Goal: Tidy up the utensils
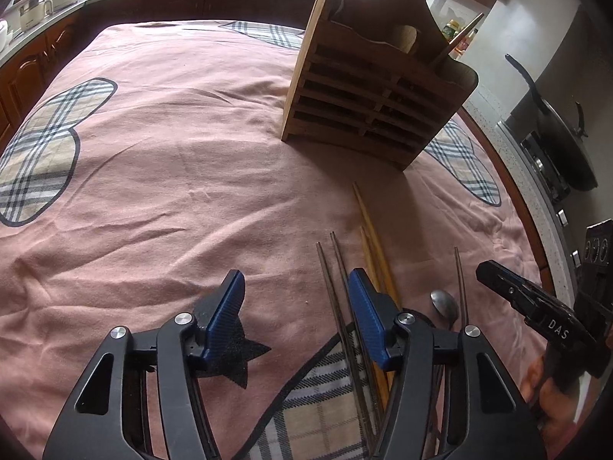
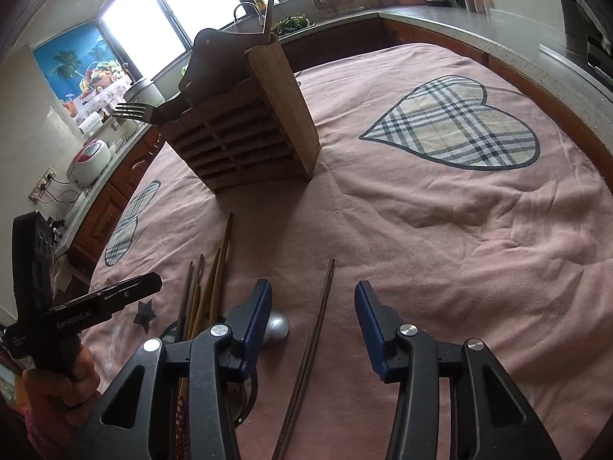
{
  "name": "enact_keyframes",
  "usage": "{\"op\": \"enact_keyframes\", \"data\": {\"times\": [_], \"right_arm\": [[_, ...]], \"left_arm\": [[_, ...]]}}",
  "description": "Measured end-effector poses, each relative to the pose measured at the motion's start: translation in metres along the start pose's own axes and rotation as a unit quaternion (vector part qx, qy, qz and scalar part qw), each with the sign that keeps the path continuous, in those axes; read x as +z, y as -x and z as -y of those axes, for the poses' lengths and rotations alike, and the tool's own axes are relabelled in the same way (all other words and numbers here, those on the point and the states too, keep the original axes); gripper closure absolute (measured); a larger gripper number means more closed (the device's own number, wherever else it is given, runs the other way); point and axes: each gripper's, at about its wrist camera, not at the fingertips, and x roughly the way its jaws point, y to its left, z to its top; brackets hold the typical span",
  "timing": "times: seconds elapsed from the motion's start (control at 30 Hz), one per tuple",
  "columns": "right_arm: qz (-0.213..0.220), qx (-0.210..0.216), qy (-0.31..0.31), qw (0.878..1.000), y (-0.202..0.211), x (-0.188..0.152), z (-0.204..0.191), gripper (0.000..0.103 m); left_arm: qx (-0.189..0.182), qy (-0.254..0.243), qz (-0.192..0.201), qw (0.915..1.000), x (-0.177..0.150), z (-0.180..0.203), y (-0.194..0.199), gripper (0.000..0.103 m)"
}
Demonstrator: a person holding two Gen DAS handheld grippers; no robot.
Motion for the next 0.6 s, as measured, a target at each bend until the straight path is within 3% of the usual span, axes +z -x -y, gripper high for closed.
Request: {"op": "enact_keyframes", "data": {"times": [0.17,0.3,0.37,0.47,0.6], "right_arm": [[-0.019,-0.014,0.005,1.000,-0.013,0.003,0.002,0.071],[-0.034,-0.027,0.013,0.999,-0.025,0.004,0.002,0.078],[-0.035,-0.034,0.023,0.999,-0.028,0.004,-0.001,0.079],[-0.040,-0.045,0.041,0.997,-0.032,0.006,-0.008,0.079],[-0.045,-0.058,0.063,0.995,-0.036,0.007,-0.015,0.082]], "left_arm": [[0.002,-0.016,-0.018,0.9997,0.006,0.008,-0.019,0.059],[0.028,-0.052,-0.014,0.9982,0.009,0.018,-0.026,0.064],[0.043,-0.071,-0.012,0.9965,0.009,0.021,-0.029,0.078],[0.053,-0.096,-0.008,0.9939,0.006,0.023,-0.029,0.088],[0.045,-0.109,-0.012,0.9930,0.004,0.022,-0.028,0.094]]}}
